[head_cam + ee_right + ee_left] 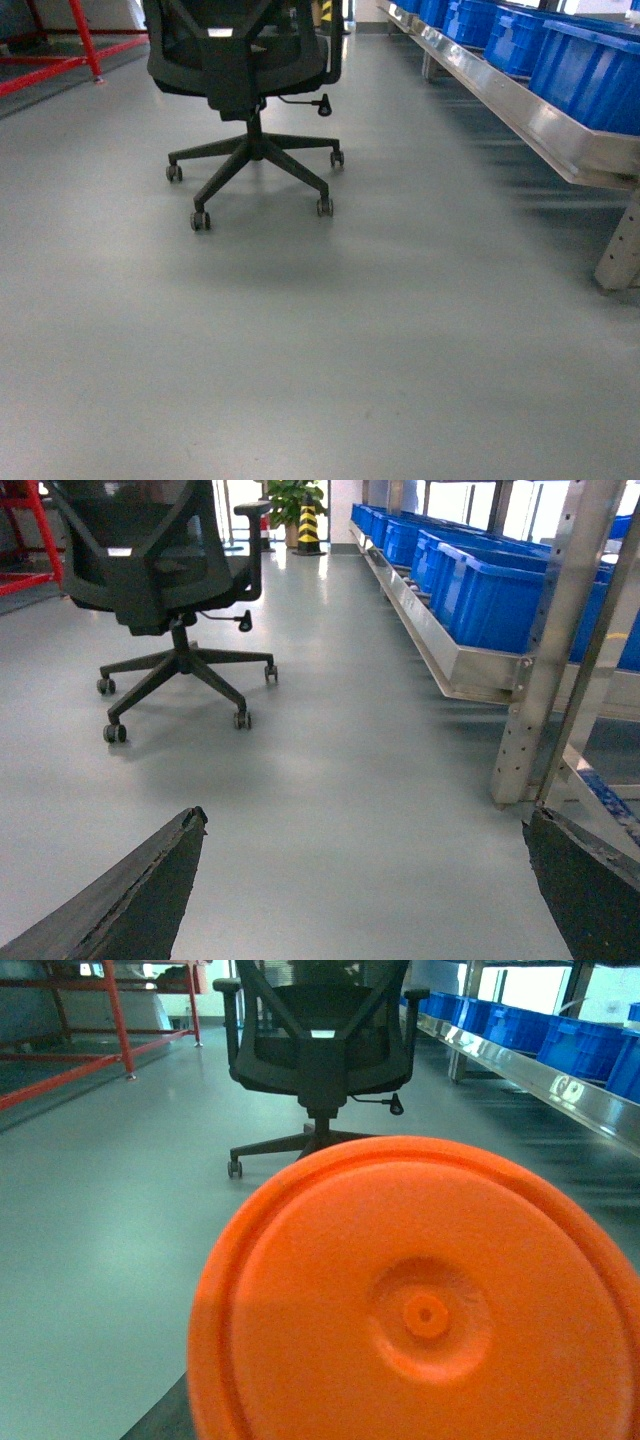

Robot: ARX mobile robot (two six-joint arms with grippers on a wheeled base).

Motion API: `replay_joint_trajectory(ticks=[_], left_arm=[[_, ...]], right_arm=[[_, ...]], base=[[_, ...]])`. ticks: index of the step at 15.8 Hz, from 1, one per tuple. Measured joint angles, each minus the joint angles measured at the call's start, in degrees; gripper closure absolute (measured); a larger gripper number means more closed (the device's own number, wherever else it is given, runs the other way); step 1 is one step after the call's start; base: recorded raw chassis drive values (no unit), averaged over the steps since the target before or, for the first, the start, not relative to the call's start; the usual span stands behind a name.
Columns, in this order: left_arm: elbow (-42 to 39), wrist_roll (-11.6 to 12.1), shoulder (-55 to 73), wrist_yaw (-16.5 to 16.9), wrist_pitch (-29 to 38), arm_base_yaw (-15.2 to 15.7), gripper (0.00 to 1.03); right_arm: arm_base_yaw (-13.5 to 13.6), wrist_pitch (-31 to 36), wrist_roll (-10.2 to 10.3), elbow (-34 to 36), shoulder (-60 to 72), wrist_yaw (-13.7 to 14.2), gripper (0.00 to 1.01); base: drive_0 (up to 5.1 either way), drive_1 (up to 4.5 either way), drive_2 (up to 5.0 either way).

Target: Pick capacitor and pack into box

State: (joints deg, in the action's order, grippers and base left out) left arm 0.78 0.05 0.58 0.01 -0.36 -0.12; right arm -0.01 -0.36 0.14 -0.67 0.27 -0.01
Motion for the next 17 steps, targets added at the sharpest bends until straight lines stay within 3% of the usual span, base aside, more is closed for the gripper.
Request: replay_joint_trajectory(ticks=[17], left_arm=[[0.00, 0.00, 0.00, -0.02, 0.02, 0.00, 0.59]], right_arm=[[0.00, 0.15, -0.02, 0.00, 0.00, 0.04, 0.03]], base=[[-5.0, 2.47, 2.5]])
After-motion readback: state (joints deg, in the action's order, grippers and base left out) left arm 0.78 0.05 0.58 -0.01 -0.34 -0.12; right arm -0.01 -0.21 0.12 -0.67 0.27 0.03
